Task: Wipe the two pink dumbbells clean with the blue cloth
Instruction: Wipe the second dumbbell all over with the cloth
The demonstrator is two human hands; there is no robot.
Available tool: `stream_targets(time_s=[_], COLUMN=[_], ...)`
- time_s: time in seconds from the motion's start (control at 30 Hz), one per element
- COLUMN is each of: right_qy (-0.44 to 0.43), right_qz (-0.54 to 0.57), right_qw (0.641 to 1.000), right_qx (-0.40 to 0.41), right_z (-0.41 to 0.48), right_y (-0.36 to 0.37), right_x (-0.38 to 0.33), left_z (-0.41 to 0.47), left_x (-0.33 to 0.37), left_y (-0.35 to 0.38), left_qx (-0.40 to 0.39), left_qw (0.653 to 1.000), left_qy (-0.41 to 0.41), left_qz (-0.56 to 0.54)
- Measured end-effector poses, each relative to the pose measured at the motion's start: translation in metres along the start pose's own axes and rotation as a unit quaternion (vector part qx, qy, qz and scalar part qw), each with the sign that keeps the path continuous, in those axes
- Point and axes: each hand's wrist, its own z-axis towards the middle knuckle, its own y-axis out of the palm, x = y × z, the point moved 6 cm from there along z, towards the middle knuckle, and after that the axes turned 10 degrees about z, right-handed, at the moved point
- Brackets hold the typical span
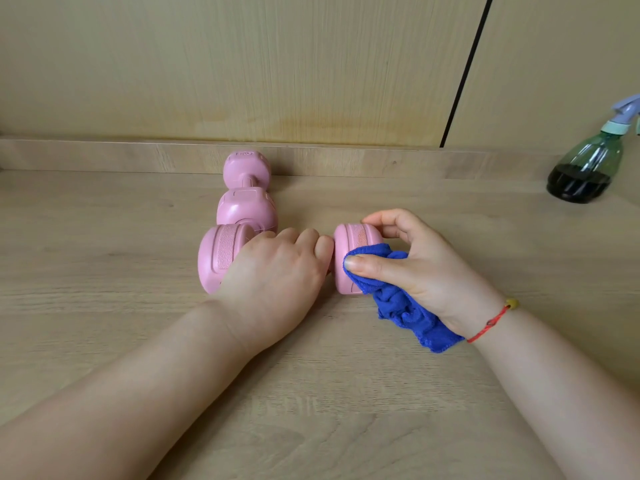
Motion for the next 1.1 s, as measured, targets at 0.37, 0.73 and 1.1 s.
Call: stream_targets(time_s=[0.37,0.73,1.1], right_qy=[0.020,0.038,0.027], right_qz=[0.069,0.078,0.091], right_qw=[0.995,0.990,0.988], right_qx=[-0.063,-0.112,-0.120], right_z=[-0.001,-0.003,-0.001], right_y=[0.000,-0.002,-0.005], right_x=[0.001,-0.005,-0.002], left_z=[0.000,0.000,0.000], left_x=[-0.001,0.000,0.000], left_y=[-0.002,-0.003,-0.002], left_qx=[0.002,0.005,0.002], left_qw=[1.000,1.000,1.000], left_qy=[-0.002,0.000,-0.013], left_qz=[-0.007,-0.020,-0.028])
